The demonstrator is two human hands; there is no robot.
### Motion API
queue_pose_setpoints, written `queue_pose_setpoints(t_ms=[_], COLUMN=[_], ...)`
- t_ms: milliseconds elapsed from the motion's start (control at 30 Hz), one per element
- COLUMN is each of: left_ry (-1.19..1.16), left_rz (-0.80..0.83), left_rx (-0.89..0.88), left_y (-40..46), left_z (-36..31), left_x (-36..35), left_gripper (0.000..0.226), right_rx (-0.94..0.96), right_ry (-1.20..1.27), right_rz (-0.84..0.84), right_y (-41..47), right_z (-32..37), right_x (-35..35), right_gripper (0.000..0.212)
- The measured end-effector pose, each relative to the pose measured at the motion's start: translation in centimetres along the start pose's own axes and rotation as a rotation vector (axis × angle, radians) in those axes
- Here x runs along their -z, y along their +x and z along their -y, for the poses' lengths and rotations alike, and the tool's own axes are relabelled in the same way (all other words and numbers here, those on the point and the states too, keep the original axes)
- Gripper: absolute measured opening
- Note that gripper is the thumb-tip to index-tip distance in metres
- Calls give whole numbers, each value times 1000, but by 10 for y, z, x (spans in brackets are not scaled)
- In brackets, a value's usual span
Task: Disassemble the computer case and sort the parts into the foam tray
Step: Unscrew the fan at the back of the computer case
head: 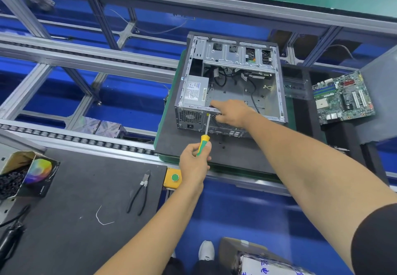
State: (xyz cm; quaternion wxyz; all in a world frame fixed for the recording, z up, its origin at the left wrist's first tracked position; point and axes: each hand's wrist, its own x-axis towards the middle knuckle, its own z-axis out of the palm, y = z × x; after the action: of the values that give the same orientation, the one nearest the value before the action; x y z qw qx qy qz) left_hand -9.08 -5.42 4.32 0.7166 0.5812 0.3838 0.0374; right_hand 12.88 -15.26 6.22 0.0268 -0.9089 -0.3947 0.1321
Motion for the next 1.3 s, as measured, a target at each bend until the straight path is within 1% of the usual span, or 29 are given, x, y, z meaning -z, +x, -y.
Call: queue_pose_setpoints(t_ms=[67, 100, 133, 200, 233, 267, 300, 367, 467, 500, 600, 700, 800, 867, 933, 1000, 1067, 1167, 1233, 1300], left_ry=[36, -16, -143, -539, -693, -773, -805, -795, -744, -711, -553, -383, -258, -248, -276, -332, -411, -378, -352, -342], left_rz=[-43, -26, 28, 223, 306, 362, 398, 425, 405, 376, 255, 157, 125, 127, 162, 205, 222, 178, 154, 137], left_rx=[13, 68, 173, 459, 555, 592, 599, 585, 542, 523, 422, 299, 225, 269, 342, 418, 457, 403, 345, 300], left_y=[-5, -7, -7, -12, -13, -12, -11, -8, -8, -8, -8, -7, -6, -6, -6, -4, -2, 1, 0, 1], left_z=[-1, -3, -6, -15, -16, -15, -15, -17, -19, -19, -15, -12, -10, -11, -13, -14, -15, -14, -10, -7], left_x=[-8, -12, -14, -14, -12, -10, -8, -5, -2, -2, -5, -9, -9, -9, -9, -6, -4, -4, -3, -2], left_gripper=[22, 24, 28, 32, 33, 34, 35, 34, 25, 25, 38, 30, 30, 35, 41, 41, 37, 34, 38, 37], right_rx=[4, 7, 11, 14, 13, 13, 12, 7, 8, 10, 7, 3, 10, 16, 15, 10, 10, 11, 16, 19], right_ry=[4, 5, 5, 5, 5, 5, 5, 6, 7, 4, 7, 1, 5, 14, 13, 4, -2, -5, -8, 6], right_rz=[-1, -2, -5, -10, -11, -12, -12, -13, -16, -15, -11, -5, -5, -8, -10, -1, -4, -3, 6, 14], right_y=[0, -1, -1, -1, -1, -1, -1, 0, 0, 0, -1, -1, -2, -3, -4, -3, -3, -3, -3, -3], right_z=[1, 1, 1, 1, 1, 1, 1, 1, 0, 0, 0, 0, 2, 3, 3, 2, 2, 2, 2, 3], right_x=[0, 1, 1, 1, 1, 1, 1, 1, 1, 1, 1, 1, 3, 5, 5, 5, 4, 4, 5, 4], right_gripper=[25, 25, 24, 25, 26, 28, 31, 35, 36, 36, 36, 38, 35, 35, 34, 31, 31, 32, 28, 25])
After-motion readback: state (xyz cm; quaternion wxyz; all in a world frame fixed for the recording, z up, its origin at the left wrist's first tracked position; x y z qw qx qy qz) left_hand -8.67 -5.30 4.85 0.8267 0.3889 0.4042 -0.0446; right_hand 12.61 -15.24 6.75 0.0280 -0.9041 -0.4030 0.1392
